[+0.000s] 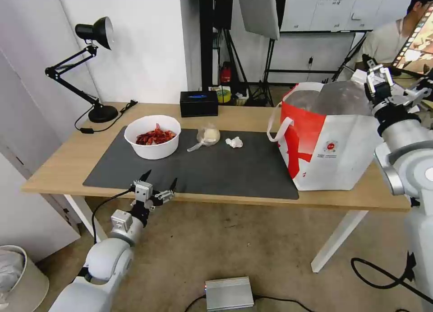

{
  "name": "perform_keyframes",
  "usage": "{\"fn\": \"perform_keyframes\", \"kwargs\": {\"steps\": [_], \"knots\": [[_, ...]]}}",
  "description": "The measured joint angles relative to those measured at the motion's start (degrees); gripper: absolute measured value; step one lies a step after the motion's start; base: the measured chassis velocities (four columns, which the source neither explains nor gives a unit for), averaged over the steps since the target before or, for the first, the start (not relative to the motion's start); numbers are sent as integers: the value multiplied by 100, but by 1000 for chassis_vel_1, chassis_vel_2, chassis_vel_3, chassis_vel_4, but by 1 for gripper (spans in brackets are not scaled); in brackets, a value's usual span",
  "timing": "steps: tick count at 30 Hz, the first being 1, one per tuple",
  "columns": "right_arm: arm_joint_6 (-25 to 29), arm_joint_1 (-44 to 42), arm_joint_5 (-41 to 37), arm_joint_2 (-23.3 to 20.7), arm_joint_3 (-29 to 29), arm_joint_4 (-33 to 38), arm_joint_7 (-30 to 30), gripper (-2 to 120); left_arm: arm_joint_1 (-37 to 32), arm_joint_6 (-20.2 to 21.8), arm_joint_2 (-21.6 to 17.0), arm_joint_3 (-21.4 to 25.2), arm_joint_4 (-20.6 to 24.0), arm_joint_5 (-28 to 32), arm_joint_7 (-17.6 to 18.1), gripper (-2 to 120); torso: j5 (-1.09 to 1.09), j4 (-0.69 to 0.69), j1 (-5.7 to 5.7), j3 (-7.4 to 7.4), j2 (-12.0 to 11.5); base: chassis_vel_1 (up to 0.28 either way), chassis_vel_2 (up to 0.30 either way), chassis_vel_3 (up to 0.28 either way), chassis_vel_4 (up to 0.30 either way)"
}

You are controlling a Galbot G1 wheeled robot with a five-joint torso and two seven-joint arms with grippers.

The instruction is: Pick up the trash from the table and place it into the takeout bag.

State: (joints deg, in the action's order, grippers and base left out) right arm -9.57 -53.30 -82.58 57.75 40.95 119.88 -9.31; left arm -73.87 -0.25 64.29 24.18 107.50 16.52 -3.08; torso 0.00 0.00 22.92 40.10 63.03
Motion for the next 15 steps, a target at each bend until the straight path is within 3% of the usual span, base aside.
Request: {"fn": "perform_keyframes", "kwargs": {"steps": [4,6,15], "knots": [[48,-367,588,-43,-45,257,396,99,-6,-4,0,15,14,4,0,100,0,0,0,0,0,0,0,0,0],[130,-776,1284,-35,-75,477,627,100,19,-7,3,-7,20,9,0,100,0,-1,0,0,0,0,0,0,0],[425,-1825,2692,352,-167,734,801,99,-40,-16,70,25,72,13,2,100,0,-1,0,0,0,0,0,0,0]]}}
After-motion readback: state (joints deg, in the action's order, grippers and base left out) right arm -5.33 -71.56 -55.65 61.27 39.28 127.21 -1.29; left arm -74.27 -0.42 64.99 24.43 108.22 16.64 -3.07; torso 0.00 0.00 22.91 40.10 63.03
